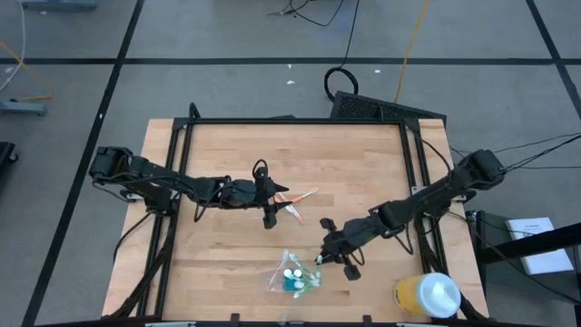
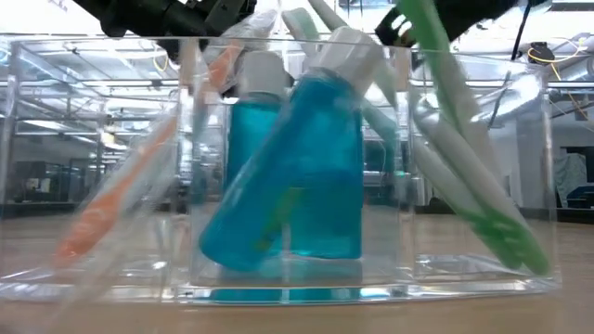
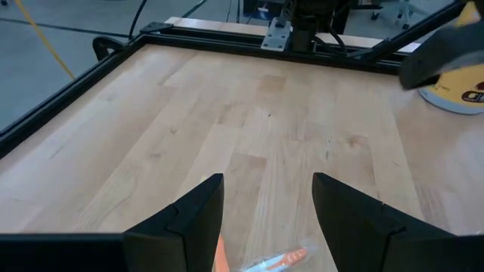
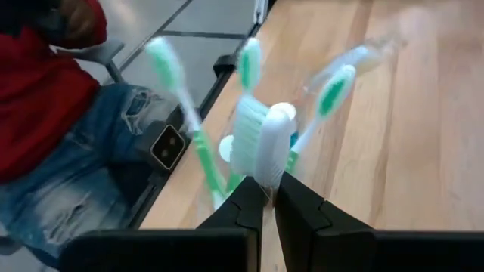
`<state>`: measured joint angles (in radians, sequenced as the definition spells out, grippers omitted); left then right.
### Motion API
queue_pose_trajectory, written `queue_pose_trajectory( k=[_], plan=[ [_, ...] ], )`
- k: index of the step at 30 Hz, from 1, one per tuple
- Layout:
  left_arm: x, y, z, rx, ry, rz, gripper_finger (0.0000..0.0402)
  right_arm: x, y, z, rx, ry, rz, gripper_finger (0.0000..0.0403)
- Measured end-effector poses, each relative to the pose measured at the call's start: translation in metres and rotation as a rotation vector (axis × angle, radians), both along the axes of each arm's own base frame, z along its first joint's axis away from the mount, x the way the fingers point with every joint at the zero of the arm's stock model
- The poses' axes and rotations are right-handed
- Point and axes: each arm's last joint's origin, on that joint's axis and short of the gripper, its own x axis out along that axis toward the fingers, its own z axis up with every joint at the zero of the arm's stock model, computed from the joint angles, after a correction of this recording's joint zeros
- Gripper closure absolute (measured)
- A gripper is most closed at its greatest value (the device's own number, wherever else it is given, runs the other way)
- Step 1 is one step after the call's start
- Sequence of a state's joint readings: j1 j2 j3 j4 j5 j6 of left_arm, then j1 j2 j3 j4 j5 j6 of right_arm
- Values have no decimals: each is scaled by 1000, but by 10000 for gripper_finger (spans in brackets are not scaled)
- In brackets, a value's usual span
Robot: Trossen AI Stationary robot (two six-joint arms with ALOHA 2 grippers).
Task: Pick & Place toothbrushing station
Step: Put the green toothbrush into the transparent organizer
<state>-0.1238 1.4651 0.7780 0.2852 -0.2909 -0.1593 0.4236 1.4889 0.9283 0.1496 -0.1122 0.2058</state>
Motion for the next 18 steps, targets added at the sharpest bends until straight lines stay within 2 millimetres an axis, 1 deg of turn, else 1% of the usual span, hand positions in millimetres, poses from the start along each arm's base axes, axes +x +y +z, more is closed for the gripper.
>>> queue_pose_trajectory(
  k=[4, 10, 15, 18],
  plan=[
    [0, 0, 0, 7, 5, -3, 192, 5, -8, -5, 33, 41, -2, 391],
    [0, 0, 0, 15, 7, -6, 192, 8, -13, -5, 29, 29, -16, 388],
    [0, 0, 0, 23, 9, -9, 192, 8, -12, -5, -1, 13, 2, 371],
    [0, 0, 0, 24, 9, -9, 192, 9, -12, -9, -14, 21, 6, 358]
  ],
)
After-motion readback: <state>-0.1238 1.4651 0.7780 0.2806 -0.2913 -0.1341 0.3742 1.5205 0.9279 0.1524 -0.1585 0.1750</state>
